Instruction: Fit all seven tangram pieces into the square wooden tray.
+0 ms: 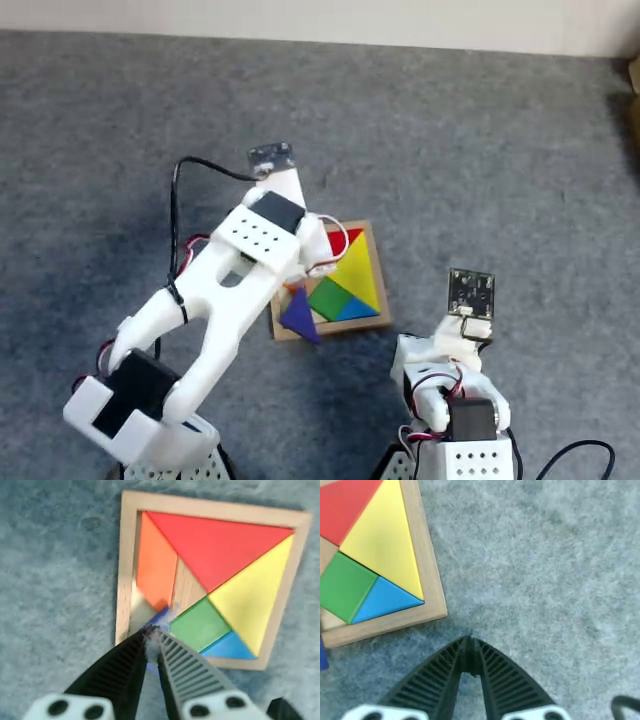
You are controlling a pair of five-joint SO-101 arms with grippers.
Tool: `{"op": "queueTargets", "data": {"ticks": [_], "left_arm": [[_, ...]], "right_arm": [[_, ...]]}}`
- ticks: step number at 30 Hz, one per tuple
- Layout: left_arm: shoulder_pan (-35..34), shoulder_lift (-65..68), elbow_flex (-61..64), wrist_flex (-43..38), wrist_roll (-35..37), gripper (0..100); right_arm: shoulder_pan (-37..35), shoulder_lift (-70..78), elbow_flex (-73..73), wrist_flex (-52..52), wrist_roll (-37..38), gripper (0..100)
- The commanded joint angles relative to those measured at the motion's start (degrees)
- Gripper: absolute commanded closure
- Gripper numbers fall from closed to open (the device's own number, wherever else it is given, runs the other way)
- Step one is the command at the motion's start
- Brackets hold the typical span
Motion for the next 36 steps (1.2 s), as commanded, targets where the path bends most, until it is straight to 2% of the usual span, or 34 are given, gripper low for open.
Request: {"op": "queueTargets", "data": {"ticks": [1, 8, 16, 21, 23, 31, 36], "left_arm": [[3.12, -2.59, 0.92, 1.76, -0.53, 100], [5.49, -2.51, 5.14, 1.32, -0.44, 100], [5.14, 4.88, 7.78, -6.86, -0.18, 100], [5.05, 10.51, 3.47, -6.77, 2.11, 100], [5.05, 10.59, 3.12, -6.77, 5.01, 100], [3.82, 10.51, 2.07, -6.51, 7.74, 100], [4.09, 4.79, -0.75, 0.35, 7.65, 100]], "right_arm": [[0.75, -0.75, 6.64, 0.48, -0.35, 99.3], [0.75, -0.75, 6.64, 0.48, -0.35, 99.3], [0.75, -0.75, 6.64, 0.48, -0.35, 99.3], [0.75, -0.75, 6.64, 0.48, -0.35, 99.3], [0.75, -0.75, 6.64, 0.48, -0.35, 99.3], [0.75, -0.75, 6.64, 0.48, -0.35, 99.3], [0.75, -0.75, 6.64, 0.48, -0.35, 99.3]]}}
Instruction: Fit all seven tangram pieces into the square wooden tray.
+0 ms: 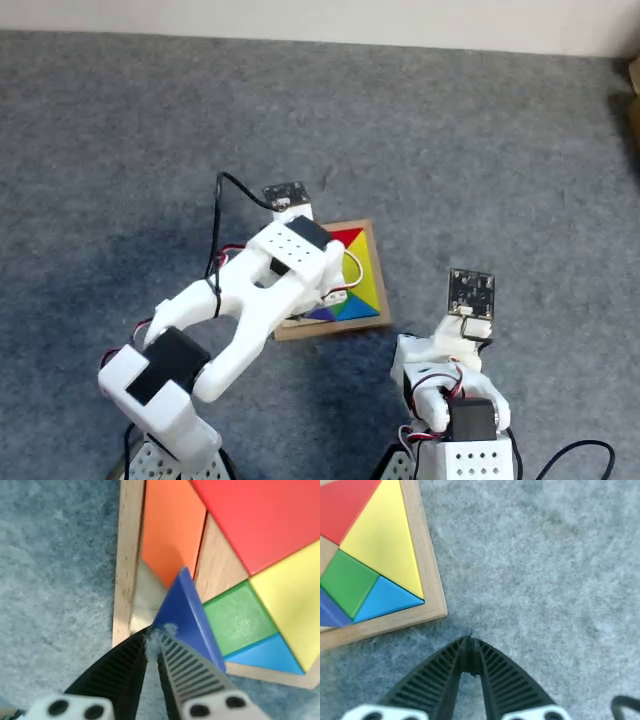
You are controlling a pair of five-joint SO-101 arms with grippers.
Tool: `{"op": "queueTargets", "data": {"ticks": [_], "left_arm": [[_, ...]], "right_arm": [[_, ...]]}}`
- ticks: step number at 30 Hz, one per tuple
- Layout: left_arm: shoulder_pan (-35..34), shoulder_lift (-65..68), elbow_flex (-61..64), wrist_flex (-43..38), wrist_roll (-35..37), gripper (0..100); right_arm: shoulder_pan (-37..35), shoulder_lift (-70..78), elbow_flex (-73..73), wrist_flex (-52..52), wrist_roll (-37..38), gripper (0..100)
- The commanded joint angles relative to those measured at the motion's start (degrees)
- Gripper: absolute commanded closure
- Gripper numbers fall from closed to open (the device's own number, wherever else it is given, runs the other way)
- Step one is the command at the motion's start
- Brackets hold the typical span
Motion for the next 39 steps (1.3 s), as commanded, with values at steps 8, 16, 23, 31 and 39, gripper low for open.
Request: {"op": "queueTargets", "data": {"ticks": [8, 16, 23, 31, 39], "left_arm": [[-0.75, -13.93, -3.47, 3.52, -2.55, 100], [-0.84, -7.78, -1.89, -3.78, -2.81, 100], [-1.8, -2.15, -1.8, -3.96, -2.9, 100], [-4.97, -0.66, -1.89, -3.52, -2.9, 100], [-5.32, -17.27, 4.79, -3.69, -3.96, 100]], "right_arm": [[0.75, -0.75, 6.64, 0.48, -0.35, 99.3], [0.75, -0.75, 6.64, 0.48, -0.35, 99.3], [0.75, -0.75, 6.64, 0.48, -0.35, 99.3], [0.75, -0.75, 6.64, 0.48, -0.35, 99.3], [0.75, -0.75, 6.64, 0.48, -0.35, 99.3]]}}
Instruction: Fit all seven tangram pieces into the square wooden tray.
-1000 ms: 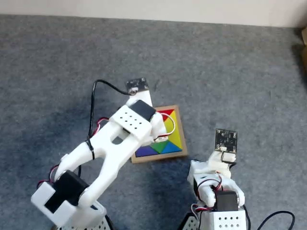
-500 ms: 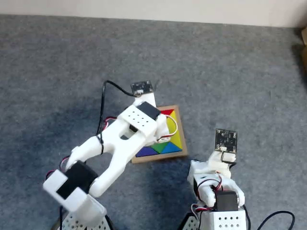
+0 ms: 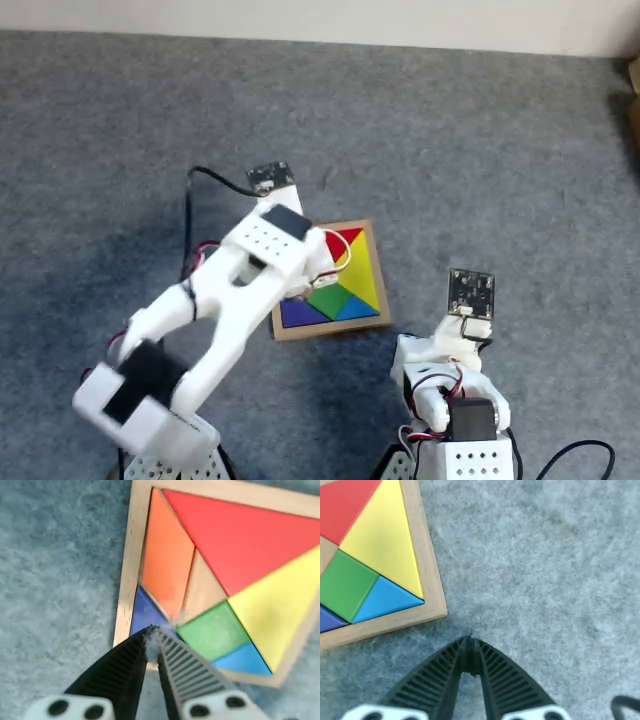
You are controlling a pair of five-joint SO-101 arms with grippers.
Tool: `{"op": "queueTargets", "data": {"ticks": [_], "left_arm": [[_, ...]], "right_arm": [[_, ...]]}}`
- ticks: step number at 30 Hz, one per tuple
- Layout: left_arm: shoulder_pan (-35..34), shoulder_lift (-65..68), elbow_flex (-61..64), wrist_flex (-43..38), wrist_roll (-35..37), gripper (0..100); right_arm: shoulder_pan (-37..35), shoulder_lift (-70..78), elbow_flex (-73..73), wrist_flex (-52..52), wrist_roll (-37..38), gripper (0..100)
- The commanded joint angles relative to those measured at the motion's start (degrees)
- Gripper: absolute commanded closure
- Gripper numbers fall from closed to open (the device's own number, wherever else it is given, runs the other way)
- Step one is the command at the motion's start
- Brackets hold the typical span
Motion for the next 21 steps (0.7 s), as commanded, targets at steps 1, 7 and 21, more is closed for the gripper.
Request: {"op": "queueTargets", "data": {"ticks": [1, 7, 21], "left_arm": [[-0.92, -10.33, 2.86, -0.35, -3.08, 100], [-4.26, -24.57, 9.1, -0.53, -7.91, 100], [-10.42, -52.62, 30.9, -17.23, -21.98, 100]], "right_arm": [[0.75, -0.75, 6.64, 0.48, -0.35, 99.3], [0.75, -0.75, 6.64, 0.48, -0.35, 99.3], [0.75, -0.75, 6.64, 0.48, -0.35, 99.3]]}}
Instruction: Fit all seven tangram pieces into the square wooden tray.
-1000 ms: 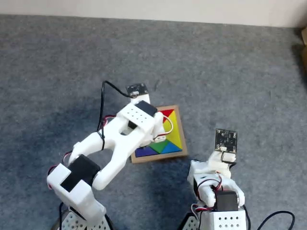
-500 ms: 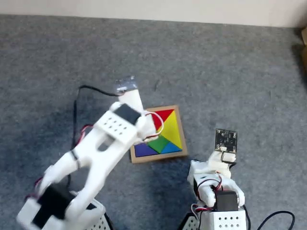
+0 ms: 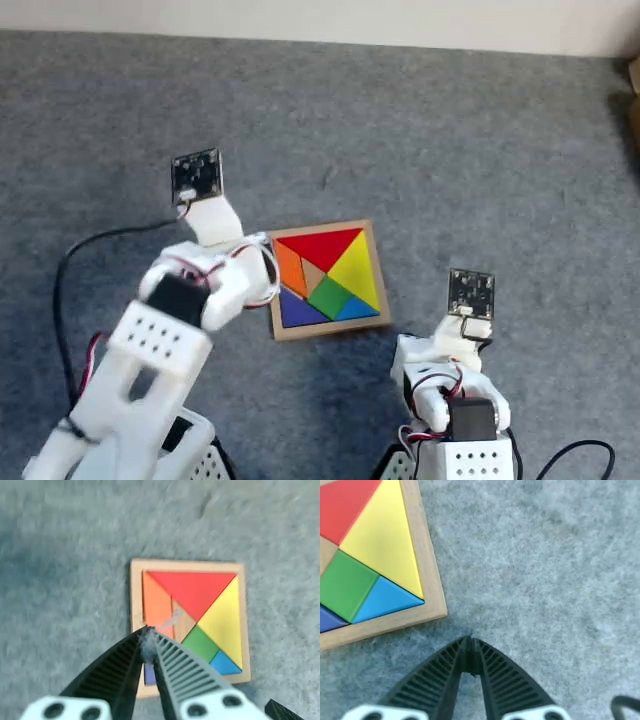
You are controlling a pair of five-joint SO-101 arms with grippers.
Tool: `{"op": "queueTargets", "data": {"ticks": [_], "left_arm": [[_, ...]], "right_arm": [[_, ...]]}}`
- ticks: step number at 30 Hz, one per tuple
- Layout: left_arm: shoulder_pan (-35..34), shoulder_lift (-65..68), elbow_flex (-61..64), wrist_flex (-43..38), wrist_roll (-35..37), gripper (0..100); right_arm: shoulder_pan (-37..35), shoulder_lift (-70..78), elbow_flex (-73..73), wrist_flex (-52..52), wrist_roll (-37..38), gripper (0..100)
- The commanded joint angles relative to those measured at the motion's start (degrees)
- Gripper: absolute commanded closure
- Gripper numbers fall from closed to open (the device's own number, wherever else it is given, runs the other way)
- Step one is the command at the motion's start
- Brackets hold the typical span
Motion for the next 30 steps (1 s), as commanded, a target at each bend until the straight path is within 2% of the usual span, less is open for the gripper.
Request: {"op": "queueTargets", "data": {"ticks": [1, 11, 16, 20, 30], "left_arm": [[-0.75, -7.6, 4.26, -4.66, -2.73, 100], [-0.75, -19.12, 11.21, -5.1, -4.4, 100], [-0.92, -24.84, 14.81, -5.1, -8.26, 100], [-3.65, -30.55, 18.51, -5.01, -8.35, 100], [-11.38, -47.69, 32.48, -4.84, -16.18, 100]], "right_arm": [[0.75, -0.75, 6.64, 0.48, -0.35, 99.3], [0.75, -0.75, 6.64, 0.48, -0.35, 99.3], [0.75, -0.75, 6.64, 0.48, -0.35, 99.3], [0.75, -0.75, 6.64, 0.48, -0.35, 99.3], [0.75, -0.75, 6.64, 0.48, -0.35, 99.3]]}}
